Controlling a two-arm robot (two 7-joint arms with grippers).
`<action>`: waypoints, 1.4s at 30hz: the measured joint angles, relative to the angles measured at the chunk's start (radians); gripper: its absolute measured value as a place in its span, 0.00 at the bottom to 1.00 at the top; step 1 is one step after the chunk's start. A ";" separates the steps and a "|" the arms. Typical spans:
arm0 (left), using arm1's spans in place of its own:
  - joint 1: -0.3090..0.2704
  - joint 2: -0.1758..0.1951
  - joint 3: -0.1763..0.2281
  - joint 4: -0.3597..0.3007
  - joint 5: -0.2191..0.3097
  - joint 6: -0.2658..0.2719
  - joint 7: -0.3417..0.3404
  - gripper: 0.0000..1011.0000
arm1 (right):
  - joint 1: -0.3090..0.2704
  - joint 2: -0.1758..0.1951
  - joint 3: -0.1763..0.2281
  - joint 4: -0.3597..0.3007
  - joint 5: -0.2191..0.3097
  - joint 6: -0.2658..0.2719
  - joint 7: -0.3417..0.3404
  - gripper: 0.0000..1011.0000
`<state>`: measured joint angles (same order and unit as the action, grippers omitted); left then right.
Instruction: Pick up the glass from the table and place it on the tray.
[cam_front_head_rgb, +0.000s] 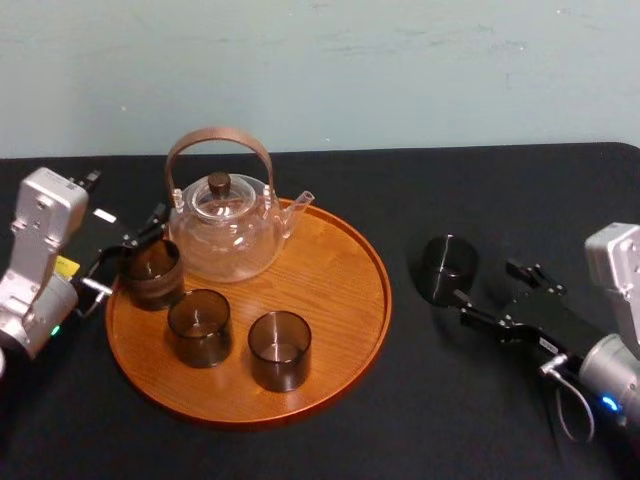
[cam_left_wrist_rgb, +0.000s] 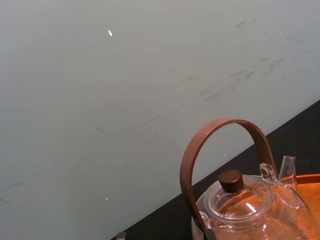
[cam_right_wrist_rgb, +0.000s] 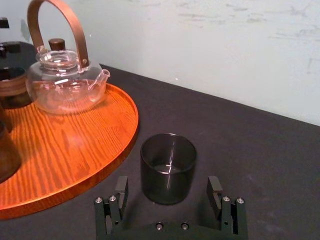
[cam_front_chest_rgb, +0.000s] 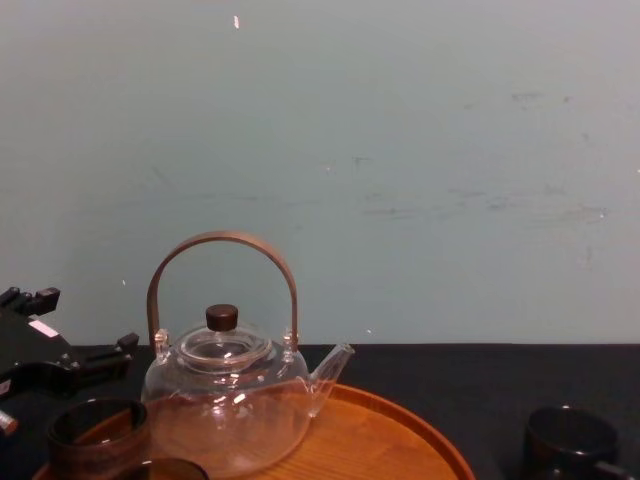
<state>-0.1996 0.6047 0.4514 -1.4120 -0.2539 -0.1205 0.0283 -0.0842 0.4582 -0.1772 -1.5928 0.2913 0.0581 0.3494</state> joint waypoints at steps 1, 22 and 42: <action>0.000 0.000 0.000 0.000 0.000 0.000 0.000 0.99 | 0.008 -0.001 -0.003 0.006 -0.002 0.004 0.001 0.99; 0.000 0.000 0.000 0.000 0.000 0.000 0.000 0.99 | 0.171 -0.017 -0.050 0.181 0.024 0.051 0.045 0.99; 0.000 0.000 0.000 0.000 0.000 0.000 0.000 0.99 | 0.245 -0.019 -0.108 0.235 0.026 0.058 0.073 0.99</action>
<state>-0.1995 0.6047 0.4514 -1.4120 -0.2539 -0.1205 0.0283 0.1608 0.4395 -0.2852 -1.3582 0.3171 0.1158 0.4228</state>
